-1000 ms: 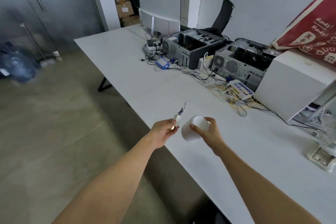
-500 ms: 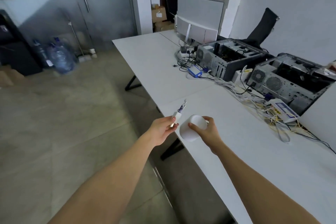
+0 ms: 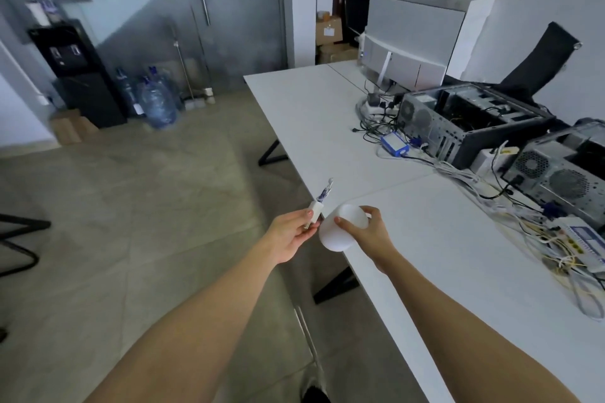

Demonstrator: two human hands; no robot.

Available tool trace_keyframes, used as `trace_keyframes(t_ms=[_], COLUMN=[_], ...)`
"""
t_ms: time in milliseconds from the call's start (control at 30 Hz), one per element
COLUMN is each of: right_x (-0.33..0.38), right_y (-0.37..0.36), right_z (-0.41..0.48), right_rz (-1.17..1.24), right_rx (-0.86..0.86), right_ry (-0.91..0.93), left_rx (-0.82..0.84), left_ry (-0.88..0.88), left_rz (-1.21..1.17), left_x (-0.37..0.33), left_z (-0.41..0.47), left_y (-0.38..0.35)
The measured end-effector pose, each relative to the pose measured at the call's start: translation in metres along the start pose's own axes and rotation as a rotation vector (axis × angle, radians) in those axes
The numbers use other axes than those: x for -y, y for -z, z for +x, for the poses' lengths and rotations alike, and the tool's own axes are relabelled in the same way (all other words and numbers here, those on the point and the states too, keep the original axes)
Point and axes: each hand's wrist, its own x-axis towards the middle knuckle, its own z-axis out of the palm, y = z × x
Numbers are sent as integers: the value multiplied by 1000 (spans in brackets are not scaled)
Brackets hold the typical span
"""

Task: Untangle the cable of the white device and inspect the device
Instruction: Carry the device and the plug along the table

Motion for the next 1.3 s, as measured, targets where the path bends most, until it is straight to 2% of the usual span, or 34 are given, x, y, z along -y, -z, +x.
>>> trace_keyframes(t_ms=[467, 767, 1000, 1300], right_x=[65, 95, 99, 119], right_y=[-57, -77, -94, -124], right_z=[158, 244, 290, 362], right_rz=[-76, -106, -123, 11], right_rx=[75, 98, 54, -90], right_ry=[44, 72, 44, -38], left_rx=[-115, -120, -78, 22], left_ry=[-53, -70, -40, 49], left_rz=[-55, -71, -79, -7], left_x=[-104, -152, -170, -217], left_z=[122, 199, 254, 343], left_y=[27, 30, 38, 52])
